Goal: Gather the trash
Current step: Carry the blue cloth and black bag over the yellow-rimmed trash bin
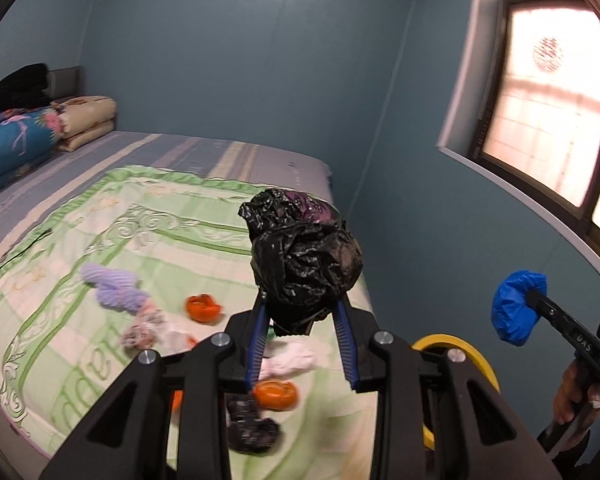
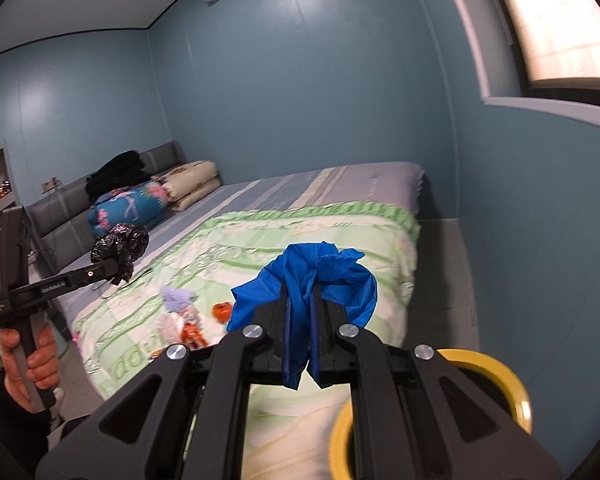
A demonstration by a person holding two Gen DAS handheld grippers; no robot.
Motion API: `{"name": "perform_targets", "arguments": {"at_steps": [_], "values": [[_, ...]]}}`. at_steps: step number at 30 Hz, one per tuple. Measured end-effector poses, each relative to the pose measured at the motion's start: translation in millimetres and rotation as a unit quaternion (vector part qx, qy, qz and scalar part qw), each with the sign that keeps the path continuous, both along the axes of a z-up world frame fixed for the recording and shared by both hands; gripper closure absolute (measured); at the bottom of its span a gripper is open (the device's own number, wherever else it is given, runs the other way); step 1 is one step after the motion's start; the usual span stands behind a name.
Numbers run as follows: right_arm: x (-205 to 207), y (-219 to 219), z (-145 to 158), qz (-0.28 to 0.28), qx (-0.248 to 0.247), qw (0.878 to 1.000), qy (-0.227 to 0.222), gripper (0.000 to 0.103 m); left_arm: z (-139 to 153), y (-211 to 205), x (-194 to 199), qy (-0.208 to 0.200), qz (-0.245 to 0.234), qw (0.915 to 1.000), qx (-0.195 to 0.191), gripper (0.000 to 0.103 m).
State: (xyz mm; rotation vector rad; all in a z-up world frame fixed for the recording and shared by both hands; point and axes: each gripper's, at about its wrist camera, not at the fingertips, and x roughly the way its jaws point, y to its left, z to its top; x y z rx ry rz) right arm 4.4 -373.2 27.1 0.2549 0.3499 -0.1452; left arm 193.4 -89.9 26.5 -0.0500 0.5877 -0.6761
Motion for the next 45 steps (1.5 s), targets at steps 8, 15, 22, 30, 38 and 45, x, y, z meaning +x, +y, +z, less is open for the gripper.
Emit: {"name": "perform_targets", "arguments": {"at_steps": [8, 15, 22, 30, 38, 45], "values": [[-35.7, -12.3, -0.7, -0.070, -0.036, 0.997, -0.009, 0.096, -2.2, -68.5, -20.1, 0.000, -0.069, 0.9976, 0.008, 0.073], [-53.0, -29.2, -7.7, -0.108, -0.042, 0.993, -0.003, 0.096, -11.8, -124.4, -31.7, 0.012, -0.117, 0.9930, 0.014, 0.073], [-55.4, -51.1, -18.9, -0.131, -0.033, 0.991, 0.011, 0.096, -27.4, -172.6, -44.1, 0.020, -0.153, 0.9877, 0.027, 0.073], [-54.3, -65.4, -35.8, -0.147, -0.028, 0.988, 0.032, 0.096, -56.2, -203.5, -50.6, 0.048, -0.182, 0.9812, 0.043, 0.074], [-38.7, -78.4, -60.3, -0.182, -0.038, 0.980, 0.073, 0.096, -86.4, -220.6, -51.9, 0.072, -0.195, 0.9760, 0.065, 0.073], [-30.1, -88.7, -75.9, -0.183, -0.022, 0.978, 0.094, 0.096, -112.7, -235.0, -59.5, 0.088, -0.212, 0.9692, 0.089, 0.073]]}}
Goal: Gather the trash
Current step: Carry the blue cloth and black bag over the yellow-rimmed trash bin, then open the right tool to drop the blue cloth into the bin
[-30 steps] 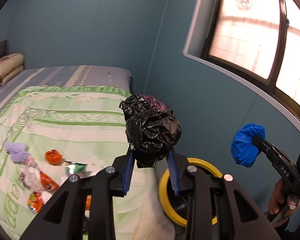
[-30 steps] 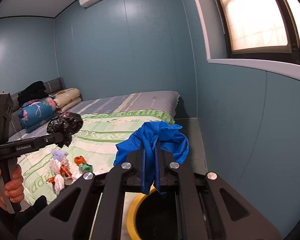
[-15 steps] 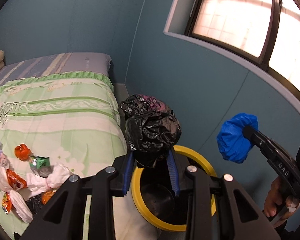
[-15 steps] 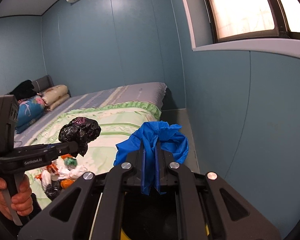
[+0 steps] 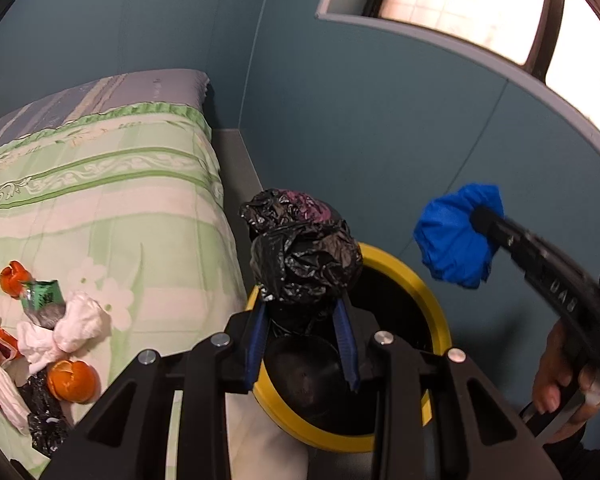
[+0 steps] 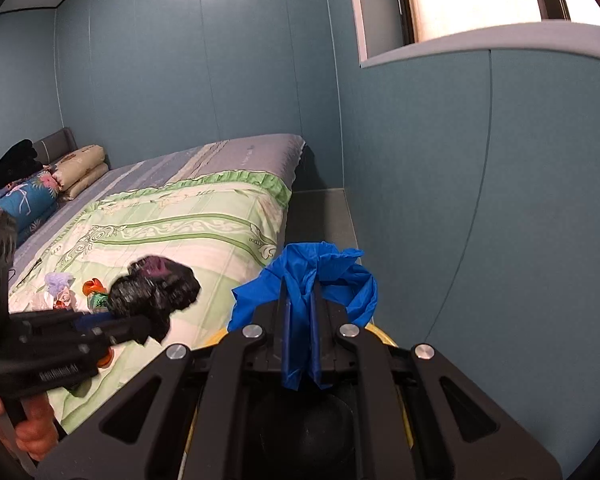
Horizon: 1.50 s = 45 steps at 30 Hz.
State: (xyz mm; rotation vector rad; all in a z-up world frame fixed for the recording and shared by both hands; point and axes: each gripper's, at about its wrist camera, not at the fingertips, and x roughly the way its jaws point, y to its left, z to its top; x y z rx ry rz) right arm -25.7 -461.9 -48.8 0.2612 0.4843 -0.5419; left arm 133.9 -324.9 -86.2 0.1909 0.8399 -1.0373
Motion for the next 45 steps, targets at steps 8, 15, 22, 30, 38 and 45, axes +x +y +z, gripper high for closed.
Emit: {"name": "perform_targets", "arguments": {"at_steps": [8, 15, 22, 30, 38, 45], "values": [[-1.0, -4.6, -7.0, -0.002, 0.013, 1.000, 0.004, 0.095, -28.3, -13.0, -14.7, 0.011, -0.028, 0.9991, 0.031, 0.073], [5.5, -10.2, -11.6, 0.000, 0.029, 1.000, 0.010, 0.095, -35.7, -17.5, -21.0, 0.012, -0.042, 0.9982, 0.040, 0.073], [3.7, -13.4, -12.1, -0.004, 0.041, 0.999, 0.001, 0.089, -30.6, -14.8, -26.3, 0.010, -0.045, 0.9985, 0.030, 0.042], [-3.5, -13.9, -6.4, -0.010, 0.041, 0.999, -0.016, 0.073, -24.2, -3.7, -20.0, 0.003, -0.032, 0.9992, 0.023, 0.033], [-4.0, -3.2, 2.5, 0.009, 0.031, 0.999, -0.031, 0.073, -9.3, 20.8, -0.9, -0.004, 0.006, 0.9999, 0.008, 0.033], [-2.5, 12.8, 16.3, 0.035, 0.013, 0.998, -0.051, 0.072, 8.1, 48.4, 15.9, -0.015, 0.042, 0.9990, -0.007, 0.033]]}}
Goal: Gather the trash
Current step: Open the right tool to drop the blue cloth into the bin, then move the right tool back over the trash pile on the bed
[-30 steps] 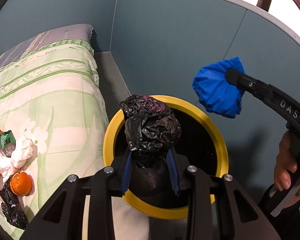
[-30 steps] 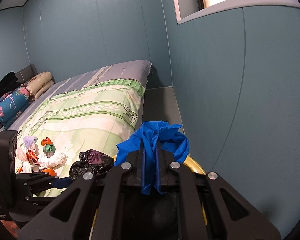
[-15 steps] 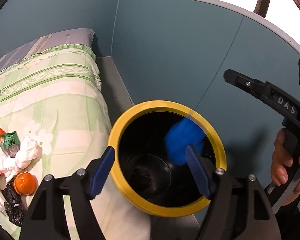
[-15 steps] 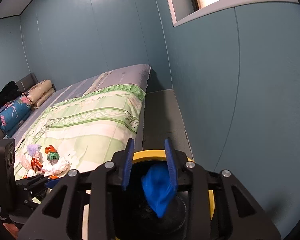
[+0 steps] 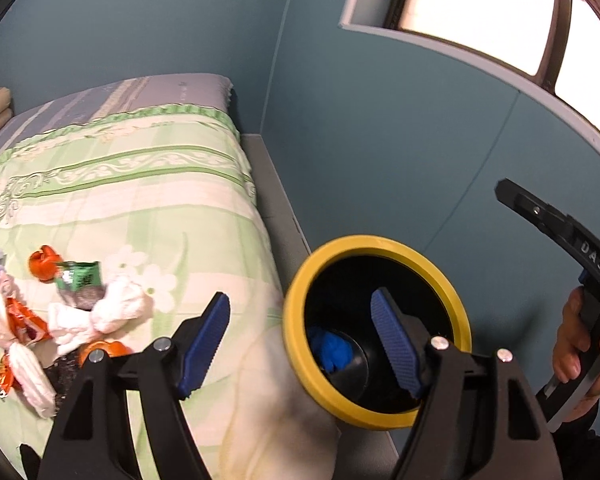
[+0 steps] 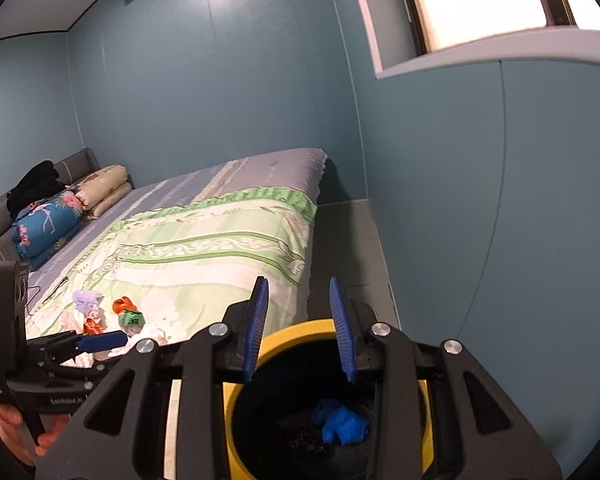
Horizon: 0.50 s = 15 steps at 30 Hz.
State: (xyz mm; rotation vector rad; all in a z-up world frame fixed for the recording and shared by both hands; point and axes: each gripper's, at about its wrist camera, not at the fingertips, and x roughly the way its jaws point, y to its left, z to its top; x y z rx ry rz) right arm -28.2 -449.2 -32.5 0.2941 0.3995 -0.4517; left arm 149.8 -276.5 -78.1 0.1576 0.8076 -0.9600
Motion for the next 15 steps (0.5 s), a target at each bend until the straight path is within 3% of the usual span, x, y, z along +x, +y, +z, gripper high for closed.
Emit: {"name": "perform_targets", "arguments": {"at_steps": [15], "values": [[33.2, 53.5, 14.8, 0.077, -0.028, 0.996, -0.017, 0.063, 29.9, 104.0, 45.7, -0.042, 0.117, 0.9923, -0.011, 0.021]]}}
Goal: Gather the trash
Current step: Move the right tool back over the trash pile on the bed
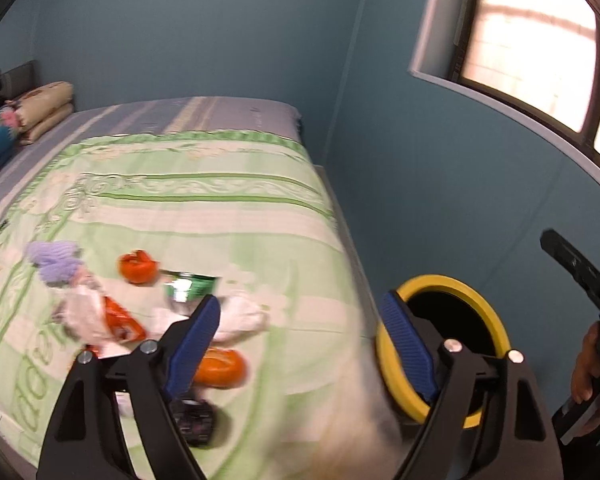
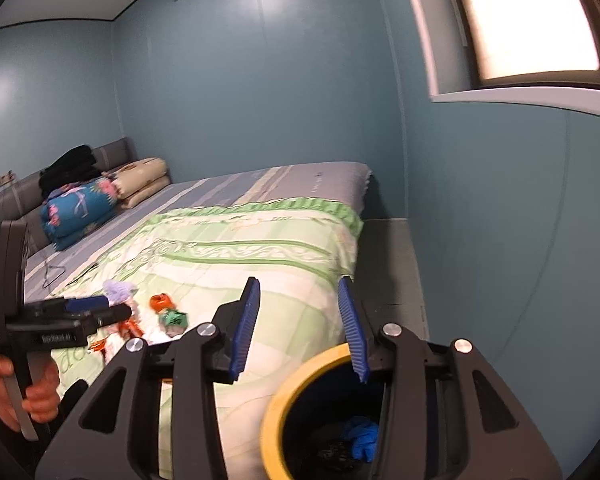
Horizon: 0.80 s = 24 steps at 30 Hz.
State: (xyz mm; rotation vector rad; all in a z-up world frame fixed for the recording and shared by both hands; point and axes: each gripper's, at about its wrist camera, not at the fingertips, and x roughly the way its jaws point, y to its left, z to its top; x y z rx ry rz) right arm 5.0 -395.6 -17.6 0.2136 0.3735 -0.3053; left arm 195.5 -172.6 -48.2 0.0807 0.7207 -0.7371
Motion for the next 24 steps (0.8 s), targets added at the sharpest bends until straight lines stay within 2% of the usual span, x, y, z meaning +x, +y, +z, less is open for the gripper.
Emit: {"name": "perform_targets", "arguments": {"at_steps": [2, 13, 24], "values": [[8.1, 8.0, -2.0, 0.015, -0.001, 1.000, 0.002, 0.061, -0.6, 14.7, 4.6, -0.001, 0.015, 0.9999, 0.000, 0.021], [58.0, 65.8, -23.1, 0.106, -0.014, 0.994, 0.025, 0.060, -2.5, 92.3, 30.4, -0.017, 0.099, 0.9949, 0.009, 0.016], [91.4, 131.8, -64.6, 0.193, -0.011, 0.978, 0.077, 0.060, -38.0, 141.7, 58.0, 0.010, 0.157, 0.9875, 0.017, 0.015]]}}
